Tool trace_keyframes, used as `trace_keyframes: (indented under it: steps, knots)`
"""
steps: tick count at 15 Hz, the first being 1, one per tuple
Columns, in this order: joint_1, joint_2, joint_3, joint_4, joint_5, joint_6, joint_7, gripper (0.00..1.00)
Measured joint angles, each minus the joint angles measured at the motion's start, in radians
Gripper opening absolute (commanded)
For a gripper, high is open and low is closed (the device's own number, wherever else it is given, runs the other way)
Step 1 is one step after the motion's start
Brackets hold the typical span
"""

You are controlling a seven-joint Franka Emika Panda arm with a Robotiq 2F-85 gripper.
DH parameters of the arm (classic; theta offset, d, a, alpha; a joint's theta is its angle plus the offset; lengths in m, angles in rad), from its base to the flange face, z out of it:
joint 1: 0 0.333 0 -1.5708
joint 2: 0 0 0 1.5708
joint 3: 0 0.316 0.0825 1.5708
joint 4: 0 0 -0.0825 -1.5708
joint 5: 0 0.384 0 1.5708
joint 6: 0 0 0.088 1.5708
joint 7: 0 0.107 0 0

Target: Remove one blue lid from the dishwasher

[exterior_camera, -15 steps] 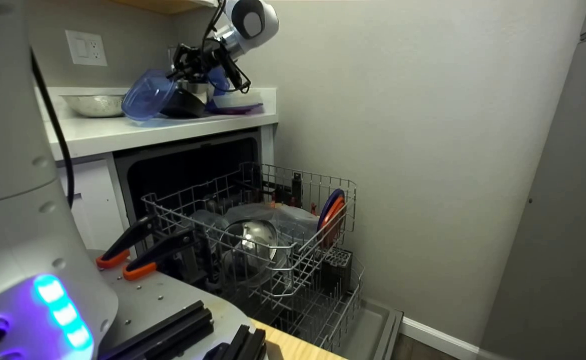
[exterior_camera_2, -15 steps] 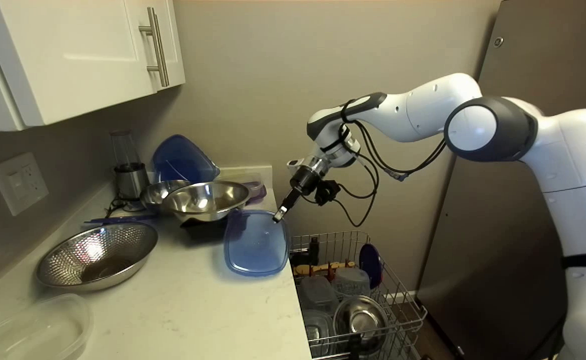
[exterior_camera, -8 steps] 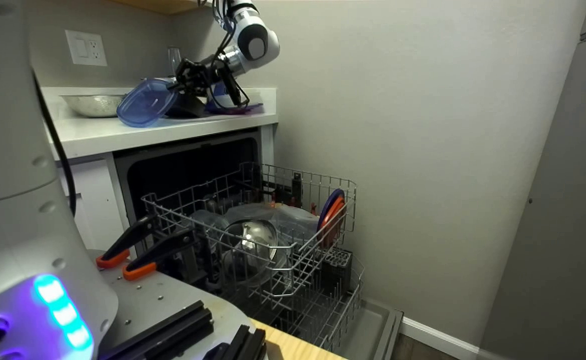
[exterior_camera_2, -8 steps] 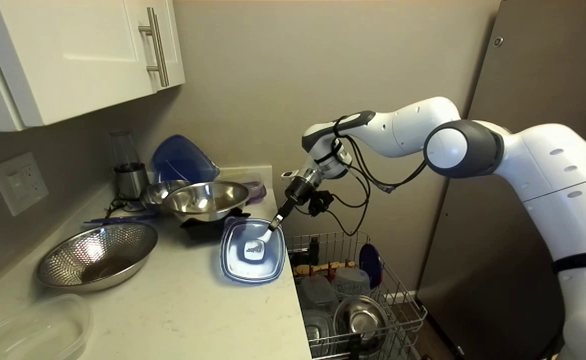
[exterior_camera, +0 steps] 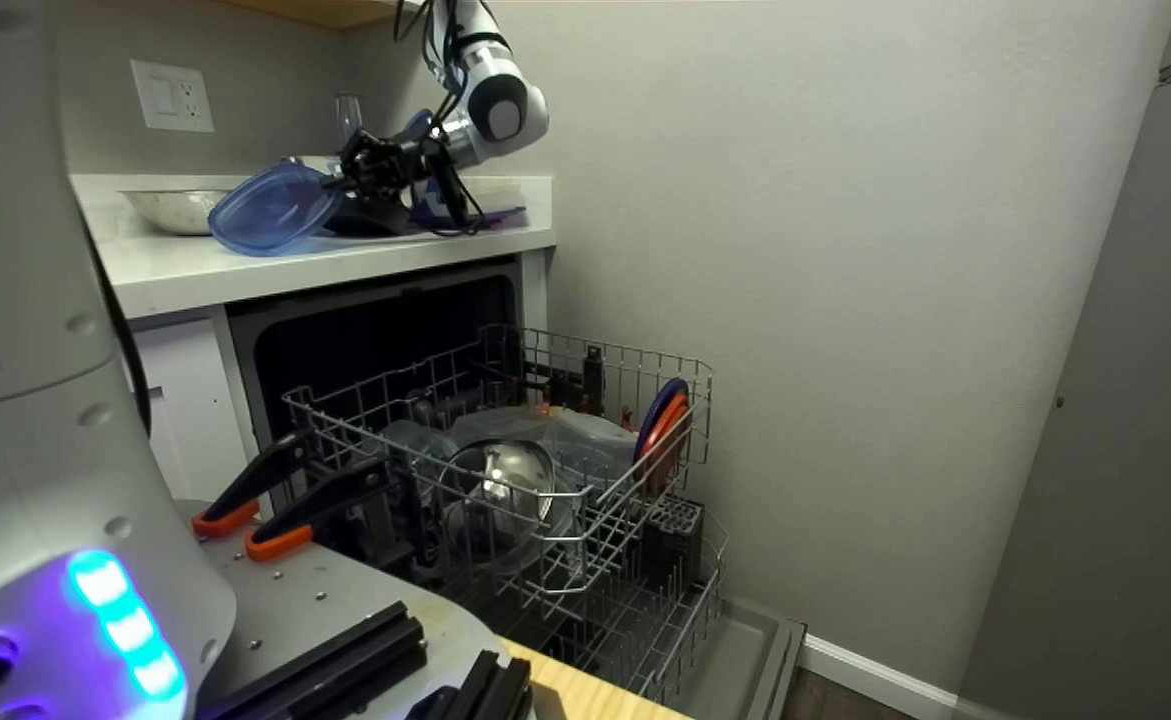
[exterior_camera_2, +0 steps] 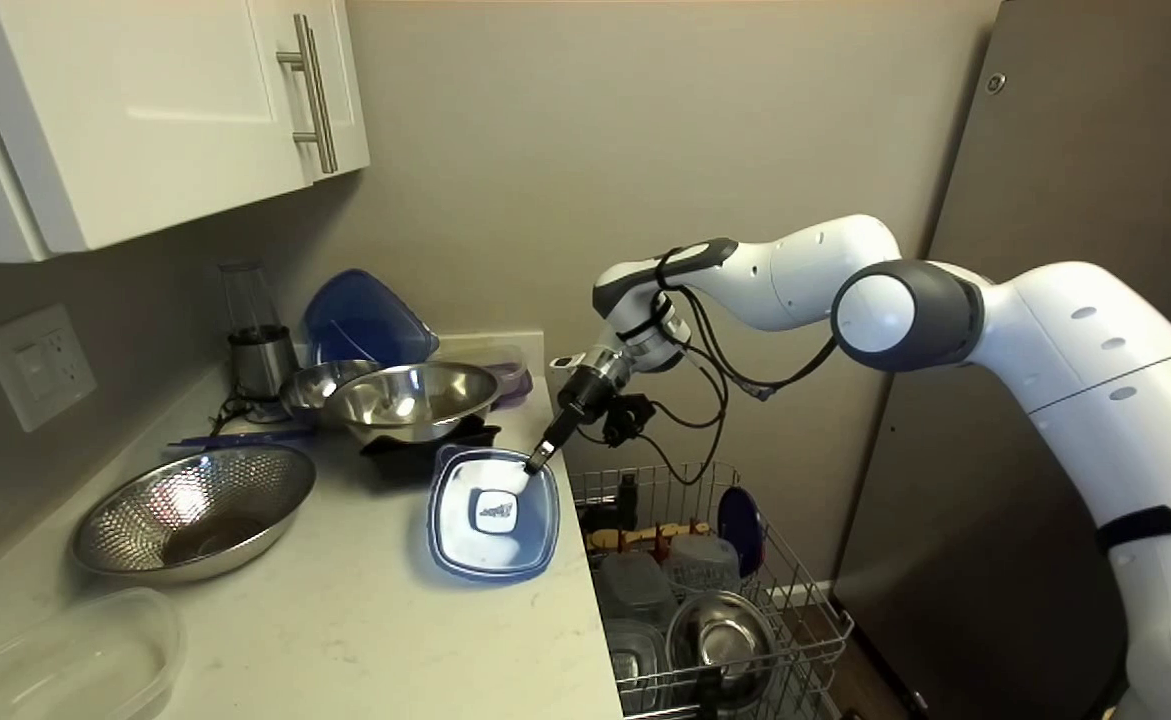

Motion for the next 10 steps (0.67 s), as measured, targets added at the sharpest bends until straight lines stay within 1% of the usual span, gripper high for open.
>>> trace_keyframes:
  steps: [4, 5, 6, 7, 10]
  knots:
    - [0.007, 0.022, 0.004, 0.019, 0.000, 0.000, 0.001, 0.03]
    - [0.007, 0.026, 0.006, 0.021, 0.000, 0.000, 0.001, 0.33]
    - [0.008, 0.028, 0.006, 0.022, 0.000, 0.000, 0.003, 0.40]
    - [0.009, 0.029, 0.006, 0.022, 0.000, 0.003, 0.005, 0.44]
    - [0.017, 0.033, 0.006, 0.022, 0.000, 0.010, 0.006, 0.64]
